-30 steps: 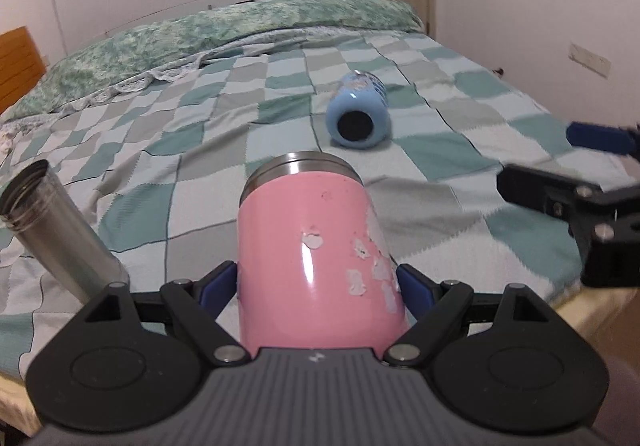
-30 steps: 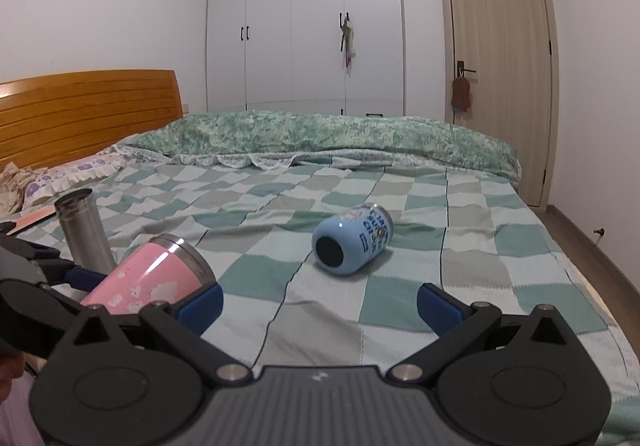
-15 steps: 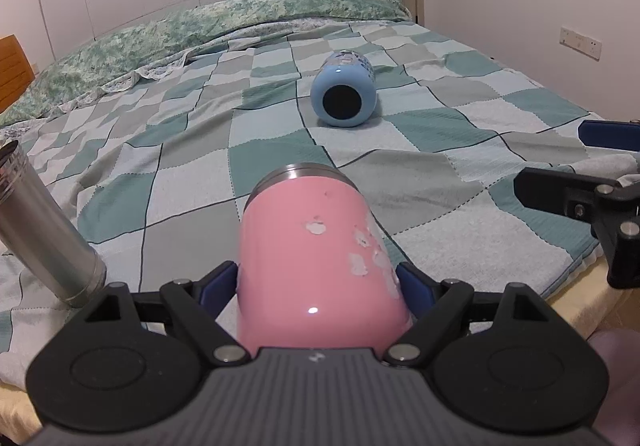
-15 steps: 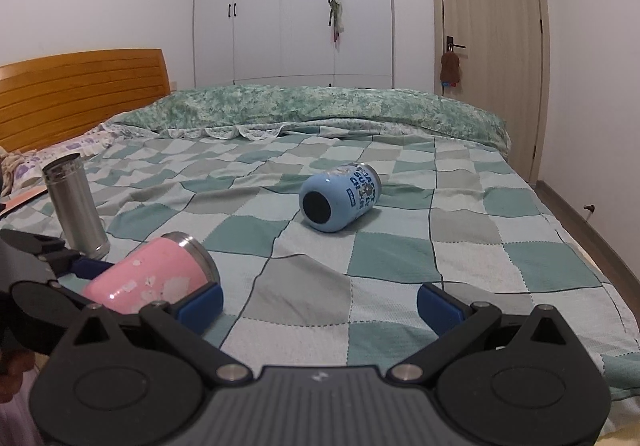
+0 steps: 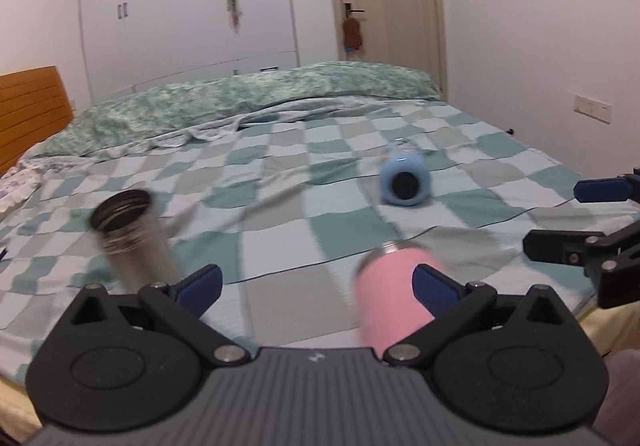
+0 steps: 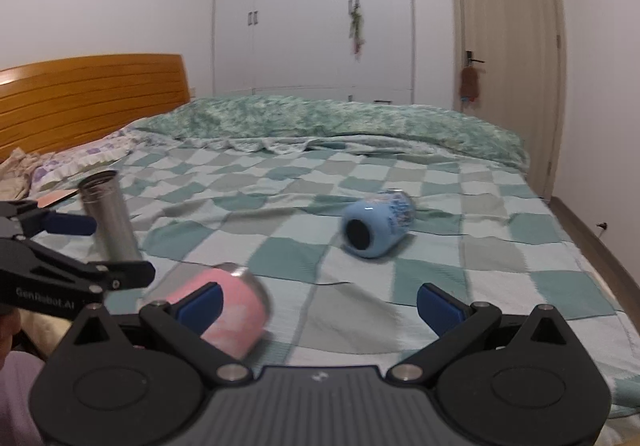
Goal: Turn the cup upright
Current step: 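Grasp the pink cup with the right tool while the left tool releases it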
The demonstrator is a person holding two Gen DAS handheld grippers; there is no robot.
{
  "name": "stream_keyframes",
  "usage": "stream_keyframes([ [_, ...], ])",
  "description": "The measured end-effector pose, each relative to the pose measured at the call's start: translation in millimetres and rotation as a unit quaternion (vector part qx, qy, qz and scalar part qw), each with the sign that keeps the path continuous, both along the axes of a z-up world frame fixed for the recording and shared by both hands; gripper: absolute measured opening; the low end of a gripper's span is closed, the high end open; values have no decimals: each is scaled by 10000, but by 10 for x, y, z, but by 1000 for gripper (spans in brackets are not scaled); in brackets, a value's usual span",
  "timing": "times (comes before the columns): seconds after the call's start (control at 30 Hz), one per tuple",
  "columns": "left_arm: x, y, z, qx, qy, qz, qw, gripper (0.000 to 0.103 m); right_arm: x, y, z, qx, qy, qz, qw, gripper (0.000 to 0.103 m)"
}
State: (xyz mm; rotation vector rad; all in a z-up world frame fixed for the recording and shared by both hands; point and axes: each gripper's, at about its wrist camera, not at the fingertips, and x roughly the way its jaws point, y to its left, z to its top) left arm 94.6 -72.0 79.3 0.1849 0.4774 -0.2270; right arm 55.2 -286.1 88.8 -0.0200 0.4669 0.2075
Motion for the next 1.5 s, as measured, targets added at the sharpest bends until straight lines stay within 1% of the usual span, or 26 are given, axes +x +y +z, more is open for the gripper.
stream_keyframes([
  [0.1, -8, 271, -48, 24, 32, 111, 9999, 103, 108, 251, -3, -70, 205, 140, 9997, 103],
  [0.2, -14, 513, -107, 36, 59, 119, 9999, 103, 248, 484, -41, -119, 469, 211, 9986, 103],
  [0.33, -35, 804, -179, 29, 14, 194, 9998, 103, 471, 737, -71, -96, 905, 162, 9957, 103],
  [0.5, -14, 1080, -254, -99, -1, 245, 9997, 103, 738, 886, -149, 68, 1482, -6, 9889, 103],
  [0.7, 30, 1218, -311, -335, 1, 167, 9993, 103, 1121, 894, -326, 410, 2323, -304, 9713, 101],
  [0.77, 38, 1238, -322, -368, -3, 176, 9992, 103, 1228, 864, -398, 579, 2575, -395, 9637, 97],
  [0.87, 72, 1259, -350, -362, 22, 184, 9992, 103, 1371, 826, -517, 817, 2970, -496, 9501, 95],
  [0.9, 83, 1269, -357, -371, 32, 178, 9991, 103, 1407, 813, -551, 867, 3062, -521, 9466, 94],
  [0.93, 95, 1276, -362, -372, 34, 173, 9992, 103, 1430, 801, -580, 905, 3146, -544, 9433, 90],
  [0.97, 107, 1281, -364, -368, 31, 175, 9992, 103, 1451, 786, -615, 994, 3239, -544, 9393, 88],
  [1.0, 117, 1287, -368, -369, 27, 183, 9992, 103, 1463, 776, -630, 1077, 3292, -540, 9365, 88],
  [1.1, 140, 1309, -380, -397, 39, 198, 9990, 103, 1438, 776, -621, 1091, 3234, -474, 9387, 88],
  [1.2, 167, 1313, -397, -410, 68, 232, 9989, 103, 1379, 761, -588, 1127, 3074, -436, 9439, 87],
  [1.33, 194, 1315, -425, -418, 119, 248, 9987, 103, 1275, 751, -524, 1120, 2789, -367, 9531, 87],
  [1.5, 195, 1317, -426, -467, 135, 255, 9985, 103, 1089, 714, -360, 1149, 2257, -181, 9672, 86],
])
